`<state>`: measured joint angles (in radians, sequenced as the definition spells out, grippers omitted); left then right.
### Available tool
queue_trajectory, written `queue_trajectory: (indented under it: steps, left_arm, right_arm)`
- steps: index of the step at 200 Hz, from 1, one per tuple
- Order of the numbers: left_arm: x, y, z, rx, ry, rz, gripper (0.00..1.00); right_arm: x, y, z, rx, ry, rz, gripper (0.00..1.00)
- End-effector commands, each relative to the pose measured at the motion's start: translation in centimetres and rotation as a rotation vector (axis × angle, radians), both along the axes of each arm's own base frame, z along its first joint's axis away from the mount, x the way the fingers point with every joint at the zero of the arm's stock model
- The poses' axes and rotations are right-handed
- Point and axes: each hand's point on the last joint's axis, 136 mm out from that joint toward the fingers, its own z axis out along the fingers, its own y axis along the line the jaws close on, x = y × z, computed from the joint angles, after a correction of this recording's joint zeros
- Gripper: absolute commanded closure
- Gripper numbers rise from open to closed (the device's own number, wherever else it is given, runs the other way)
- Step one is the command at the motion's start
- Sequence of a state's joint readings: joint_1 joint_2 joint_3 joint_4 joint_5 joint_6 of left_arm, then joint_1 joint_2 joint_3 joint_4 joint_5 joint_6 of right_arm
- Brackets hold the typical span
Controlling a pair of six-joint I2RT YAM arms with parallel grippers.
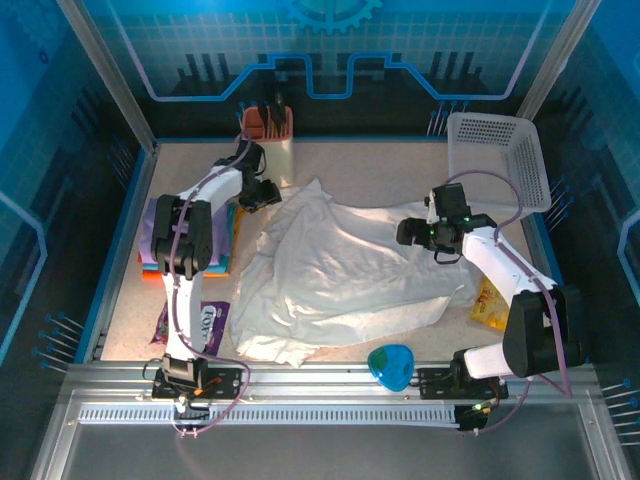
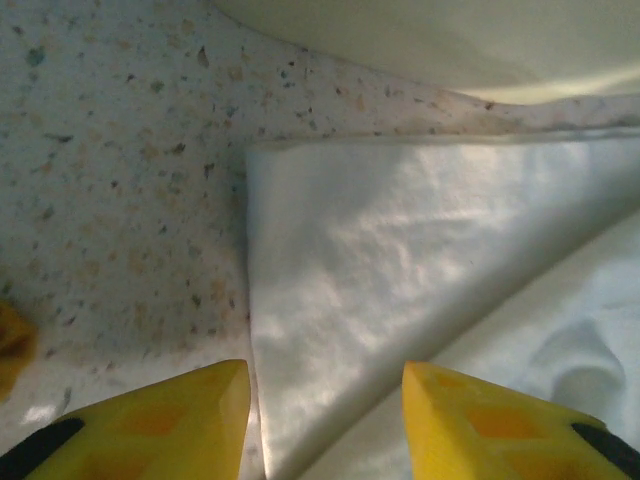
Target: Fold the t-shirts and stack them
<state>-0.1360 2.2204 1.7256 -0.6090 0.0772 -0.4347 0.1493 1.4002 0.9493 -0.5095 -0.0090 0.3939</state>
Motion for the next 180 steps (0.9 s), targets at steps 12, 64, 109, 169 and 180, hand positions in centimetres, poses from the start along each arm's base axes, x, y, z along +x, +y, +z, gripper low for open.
queue_trajectory:
  steps: [12, 64, 109, 169, 180]
  left_arm:
    - [0.3, 0.7, -2.2, 0.086, 0.052, -0.011, 0.56]
    - [1.7, 0.4, -2.2, 0.084, 0.021, -0.004, 0.78]
    - [2.1, 0.7, -1.6, 0.102, -0.005, -0.013, 0.90]
    - [0.4, -0.1, -2.9, 0.091, 0.039, -0.052, 0.54]
    - [0.0, -0.2, -3.2, 0.105, 0.048, -0.059, 0.54]
  right_arm:
    - [0.5, -0.7, 1.0, 0.034, -0.047, -0.010, 0.14]
    - [0.7, -1.7, 0.8, 0.049, -0.043, -0.062, 0.16]
    - [0.4, -1.7, 0.6, 0.052, -0.042, -0.056, 0.17]
    - [0.0, -1.5, 0.1, 0.071, -0.038, -0.053, 0.18]
    - [0.0, -1.4, 0.1, 0.073, -0.039, -0.051, 0.18]
